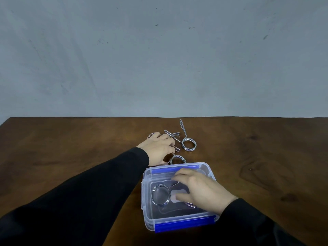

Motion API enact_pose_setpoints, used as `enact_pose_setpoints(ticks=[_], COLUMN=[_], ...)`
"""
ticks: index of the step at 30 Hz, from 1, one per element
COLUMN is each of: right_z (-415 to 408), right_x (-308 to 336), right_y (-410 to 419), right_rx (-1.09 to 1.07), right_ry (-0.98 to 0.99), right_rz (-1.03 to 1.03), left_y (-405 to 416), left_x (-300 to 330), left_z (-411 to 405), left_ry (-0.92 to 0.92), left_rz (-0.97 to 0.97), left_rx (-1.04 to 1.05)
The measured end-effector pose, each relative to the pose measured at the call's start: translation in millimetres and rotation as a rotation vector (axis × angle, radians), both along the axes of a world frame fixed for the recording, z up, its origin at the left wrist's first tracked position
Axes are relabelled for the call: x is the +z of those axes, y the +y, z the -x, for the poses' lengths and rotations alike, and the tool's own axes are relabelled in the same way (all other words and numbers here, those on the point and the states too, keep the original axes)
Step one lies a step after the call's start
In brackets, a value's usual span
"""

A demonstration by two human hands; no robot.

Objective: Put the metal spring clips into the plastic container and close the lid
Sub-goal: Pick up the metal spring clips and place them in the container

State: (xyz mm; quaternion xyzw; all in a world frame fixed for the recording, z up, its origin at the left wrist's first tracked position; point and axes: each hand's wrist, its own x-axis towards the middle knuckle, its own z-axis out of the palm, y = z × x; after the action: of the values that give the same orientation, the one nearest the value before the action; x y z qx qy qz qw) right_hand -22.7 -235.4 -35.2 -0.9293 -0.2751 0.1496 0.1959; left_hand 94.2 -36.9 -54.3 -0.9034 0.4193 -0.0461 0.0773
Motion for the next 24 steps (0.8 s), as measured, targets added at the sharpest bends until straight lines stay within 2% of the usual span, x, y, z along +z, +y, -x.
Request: enact_pose_setpoints(ticks=[5, 8, 12, 15, 18, 21, 24], right_z=[4, 6, 4, -1, 0, 5, 9], right_x=[1, 3, 14, 29, 44, 47, 38], right_y=[-4, -7, -9, -14, -26, -33, -24], right_rx=[-0.296, -0.405, -0.456, -0.365, -0.158, 0.010, 0.026], right_ry=[-0.208, -0.223, -0.297, -0.260, -0.187, -0.087, -0.081], right_rz=[-0.361, -0.459, -0.511, -0.427, -0.248, -0.029, 0.192], left_y=[6, 6, -2, -14, -21, -24, -29], left_x=[7, 21, 48, 68, 64, 51, 38], left_z=[8, 15, 34, 59, 86, 108, 121], left_ry=[0.102, 0.151, 0.222, 0.242, 0.207, 0.287, 0.366], left_rz=[0.181, 0.228, 0.382, 0.453, 0.467, 0.461, 0.417], left_rx=[0.079, 0.147, 0.198, 0.167, 0.123, 0.136, 0.181])
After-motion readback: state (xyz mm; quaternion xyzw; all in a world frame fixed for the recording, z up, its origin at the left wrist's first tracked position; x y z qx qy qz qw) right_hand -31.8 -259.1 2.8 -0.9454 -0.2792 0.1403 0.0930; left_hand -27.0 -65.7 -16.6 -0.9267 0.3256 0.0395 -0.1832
